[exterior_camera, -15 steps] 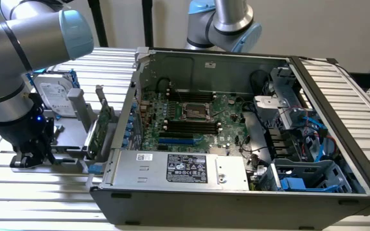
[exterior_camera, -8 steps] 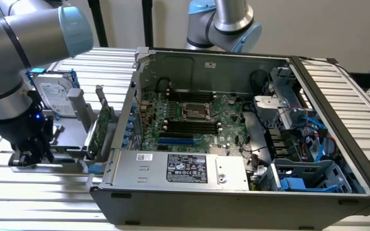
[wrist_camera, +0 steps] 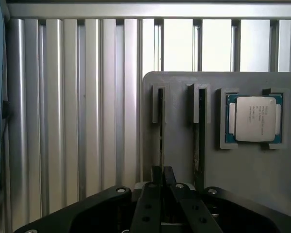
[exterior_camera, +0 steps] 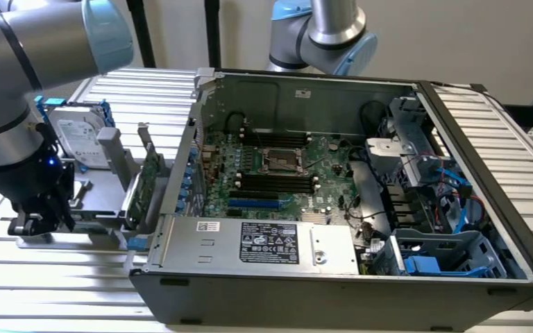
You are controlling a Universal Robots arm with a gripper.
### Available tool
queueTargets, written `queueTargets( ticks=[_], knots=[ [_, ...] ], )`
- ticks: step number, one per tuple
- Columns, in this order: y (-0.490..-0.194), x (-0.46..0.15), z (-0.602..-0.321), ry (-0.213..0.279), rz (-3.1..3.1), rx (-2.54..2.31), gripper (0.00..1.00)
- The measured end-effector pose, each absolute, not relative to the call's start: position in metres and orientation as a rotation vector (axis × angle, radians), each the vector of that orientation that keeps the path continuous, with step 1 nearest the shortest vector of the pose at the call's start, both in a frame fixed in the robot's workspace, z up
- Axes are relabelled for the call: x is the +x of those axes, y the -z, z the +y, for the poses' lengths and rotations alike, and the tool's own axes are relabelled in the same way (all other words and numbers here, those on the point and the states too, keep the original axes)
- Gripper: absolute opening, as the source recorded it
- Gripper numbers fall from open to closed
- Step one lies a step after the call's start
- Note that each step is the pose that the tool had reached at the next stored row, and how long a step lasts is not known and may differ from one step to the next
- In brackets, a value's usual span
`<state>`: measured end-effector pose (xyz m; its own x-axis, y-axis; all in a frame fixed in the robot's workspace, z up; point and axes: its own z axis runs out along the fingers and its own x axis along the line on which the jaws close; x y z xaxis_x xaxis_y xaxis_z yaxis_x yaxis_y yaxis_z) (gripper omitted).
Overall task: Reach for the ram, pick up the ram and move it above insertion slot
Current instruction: 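Pick up the ram and move it above insertion slot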
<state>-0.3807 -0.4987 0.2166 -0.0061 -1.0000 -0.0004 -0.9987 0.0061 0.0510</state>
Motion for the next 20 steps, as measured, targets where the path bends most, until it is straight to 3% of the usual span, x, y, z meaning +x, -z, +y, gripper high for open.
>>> queueTargets(
  ticks=[20],
  knots=[
    [-0.304, -0.355, -0.499, 0.062, -2.200, 2.187, 0.13]
  ],
)
